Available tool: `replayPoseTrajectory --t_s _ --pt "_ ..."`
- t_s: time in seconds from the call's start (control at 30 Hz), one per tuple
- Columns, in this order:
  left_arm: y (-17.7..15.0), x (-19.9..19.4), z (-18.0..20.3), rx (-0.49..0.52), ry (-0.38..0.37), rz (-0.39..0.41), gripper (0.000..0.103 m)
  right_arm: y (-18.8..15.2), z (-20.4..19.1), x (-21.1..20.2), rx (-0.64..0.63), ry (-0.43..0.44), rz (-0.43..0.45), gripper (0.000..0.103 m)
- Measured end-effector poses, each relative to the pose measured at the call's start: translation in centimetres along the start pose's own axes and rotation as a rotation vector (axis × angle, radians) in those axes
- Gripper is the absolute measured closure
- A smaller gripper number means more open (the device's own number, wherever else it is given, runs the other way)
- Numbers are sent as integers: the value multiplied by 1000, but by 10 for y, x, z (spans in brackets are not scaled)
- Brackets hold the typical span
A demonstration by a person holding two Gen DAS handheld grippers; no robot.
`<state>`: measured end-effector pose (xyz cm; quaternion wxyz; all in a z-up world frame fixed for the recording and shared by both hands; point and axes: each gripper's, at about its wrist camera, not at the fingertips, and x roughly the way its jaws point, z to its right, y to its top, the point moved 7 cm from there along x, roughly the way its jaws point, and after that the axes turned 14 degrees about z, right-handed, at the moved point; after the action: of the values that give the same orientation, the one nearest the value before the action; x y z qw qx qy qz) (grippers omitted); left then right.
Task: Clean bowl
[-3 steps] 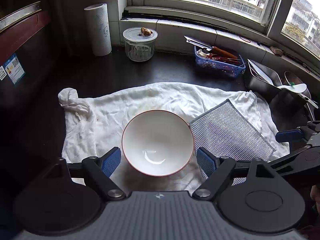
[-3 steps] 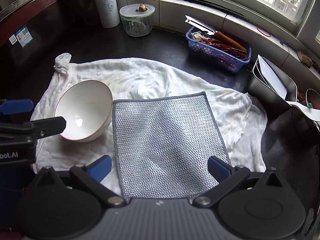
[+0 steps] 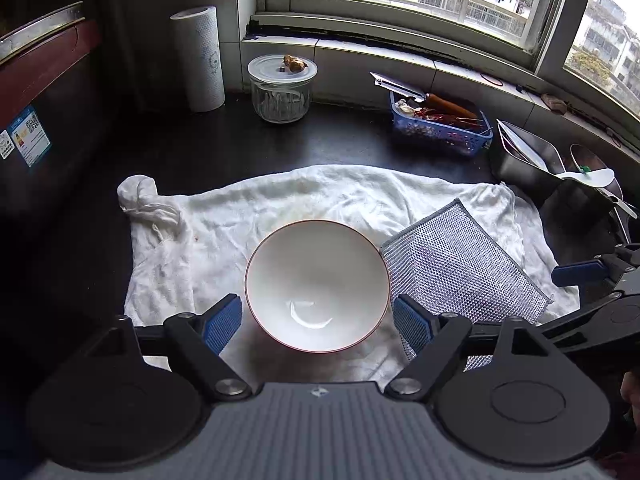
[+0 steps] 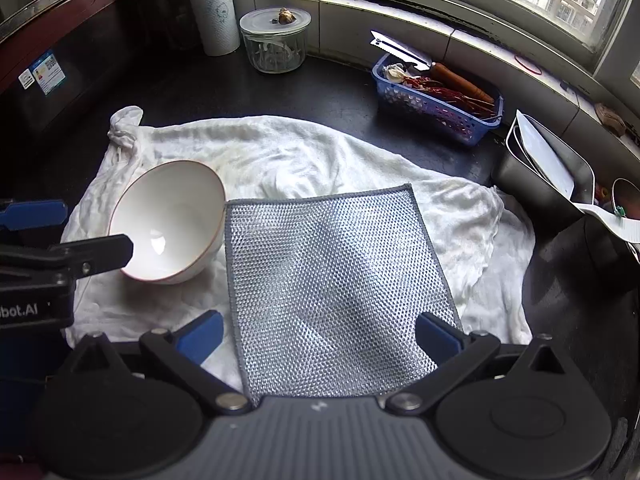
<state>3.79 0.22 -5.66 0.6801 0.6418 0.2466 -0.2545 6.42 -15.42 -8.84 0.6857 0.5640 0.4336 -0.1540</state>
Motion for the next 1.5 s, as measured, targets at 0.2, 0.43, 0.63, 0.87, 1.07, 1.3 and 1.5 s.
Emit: replayPoseTrajectory --t_s 0.2,0.43,0.63,0.87,1.07,1.3,1.5 --pt "0 -3 -8 -1 -3 3 20 -2 0 0 4 1 -2 1" --pt "-2 -5 -3 -10 -4 14 20 -4 -1 -1 7 1 0 1" --pt "1 -9 0 -31 -15 22 20 -5 -2 -3 8 1 3 1" --pt "1 -12 0 -43 -3 27 20 -6 -3 -5 4 3 8 1" --pt "0 -13 10 -23 22 28 20 -6 -6 -7 -4 2 12 1" --pt "1 -9 11 -12 41 43 20 -6 -6 -8 -6 5 8 1" --pt "0 -7 9 -15 29 50 20 -6 -6 -7 -1 6 4 1"
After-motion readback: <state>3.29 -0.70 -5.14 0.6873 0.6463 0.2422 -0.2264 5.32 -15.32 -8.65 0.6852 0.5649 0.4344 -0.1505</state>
